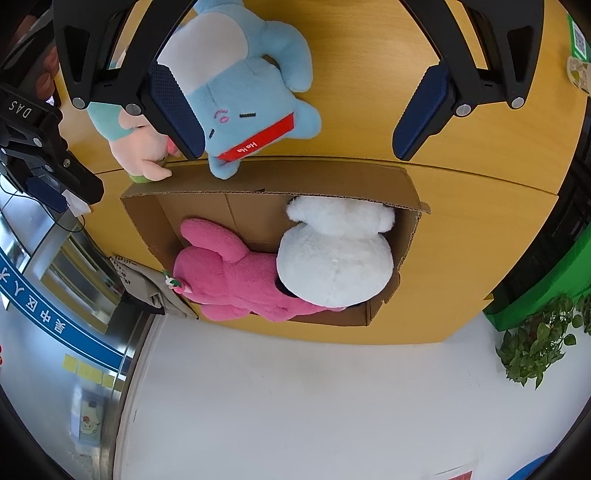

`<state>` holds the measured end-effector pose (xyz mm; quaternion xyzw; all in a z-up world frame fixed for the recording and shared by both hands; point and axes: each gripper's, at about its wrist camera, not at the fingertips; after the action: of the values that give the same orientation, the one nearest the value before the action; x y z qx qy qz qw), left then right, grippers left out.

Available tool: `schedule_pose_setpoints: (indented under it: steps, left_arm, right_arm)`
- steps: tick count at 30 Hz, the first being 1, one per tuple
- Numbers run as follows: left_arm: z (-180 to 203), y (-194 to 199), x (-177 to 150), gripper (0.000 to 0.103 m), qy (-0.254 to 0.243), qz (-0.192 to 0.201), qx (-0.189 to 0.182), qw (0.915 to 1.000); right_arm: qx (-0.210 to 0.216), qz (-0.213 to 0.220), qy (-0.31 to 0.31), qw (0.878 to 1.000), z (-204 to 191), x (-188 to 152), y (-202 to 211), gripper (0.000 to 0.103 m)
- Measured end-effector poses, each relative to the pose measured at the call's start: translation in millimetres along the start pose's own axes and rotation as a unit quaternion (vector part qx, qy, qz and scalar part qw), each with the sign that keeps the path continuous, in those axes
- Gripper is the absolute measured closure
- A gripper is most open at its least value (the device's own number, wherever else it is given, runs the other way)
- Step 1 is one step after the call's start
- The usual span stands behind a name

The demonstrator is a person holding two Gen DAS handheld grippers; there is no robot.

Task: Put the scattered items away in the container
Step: 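Withdraw both grippers and move them over the blue cat plush, then close both grippers on the blue cat plush's body and lift it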

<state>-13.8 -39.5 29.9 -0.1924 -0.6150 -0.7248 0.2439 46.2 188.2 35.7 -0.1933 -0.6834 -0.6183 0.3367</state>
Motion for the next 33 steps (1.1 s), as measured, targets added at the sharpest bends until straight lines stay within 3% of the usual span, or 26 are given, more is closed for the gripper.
schedule_pose_setpoints:
  steps: [11, 15, 19, 21, 27, 29, 33]
  left_arm:
    - [-6.8, -15.9, -3.0, 0.000, 0.014, -0.025, -0.031, 0.9991]
    - [-12.7, -30.9, -5.7, 0.000, 0.026, -0.050, -0.057, 0.9968]
    - [-23.4, -57.0, -10.9, 0.000, 0.058, -0.091, -0.106, 0.9884]
    - [-25.9, -71.2, -14.7, 0.000, 0.068, -0.111, -0.123, 0.9838]
    - [-20.1, -106.2, -27.5, 0.000, 0.059, -0.161, -0.160, 0.9721]
    - [-18.2, -113.6, -30.1, 0.000, 0.058, -0.168, -0.172, 0.9691]
    - [-20.0, -123.8, -30.4, 0.000, 0.072, -0.179, -0.204, 0.9599]
  right_arm:
    - [0.008, 0.002, 0.008, 1.000, 9.3, -5.2, -0.2, 0.000]
    - [0.059, -0.021, 0.065, 0.996, 0.1, -17.5, 0.3, 0.000]
    - [0.110, -0.063, 0.137, 0.982, -30.6, -47.5, -7.6, 0.000]
    - [0.113, -0.089, 0.167, 0.975, -47.1, -66.2, -20.9, 0.001]
    - [0.119, -0.174, 0.158, 0.965, -63.9, -102.7, -73.4, 0.000]
    - [0.103, -0.166, 0.164, 0.967, -65.1, -108.6, -79.6, 0.000]
    - [0.114, -0.149, 0.148, 0.971, -54.4, -106.1, -78.1, 0.000]
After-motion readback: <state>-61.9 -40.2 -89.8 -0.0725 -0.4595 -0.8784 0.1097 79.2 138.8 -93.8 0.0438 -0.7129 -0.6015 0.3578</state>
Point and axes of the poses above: each gripper's, at about its wrist camera, not at the fingertips, and y roughly against the way its jaws point, z to its right, x to its top, and after that the axes turned 9 degrees about -z, right-handed
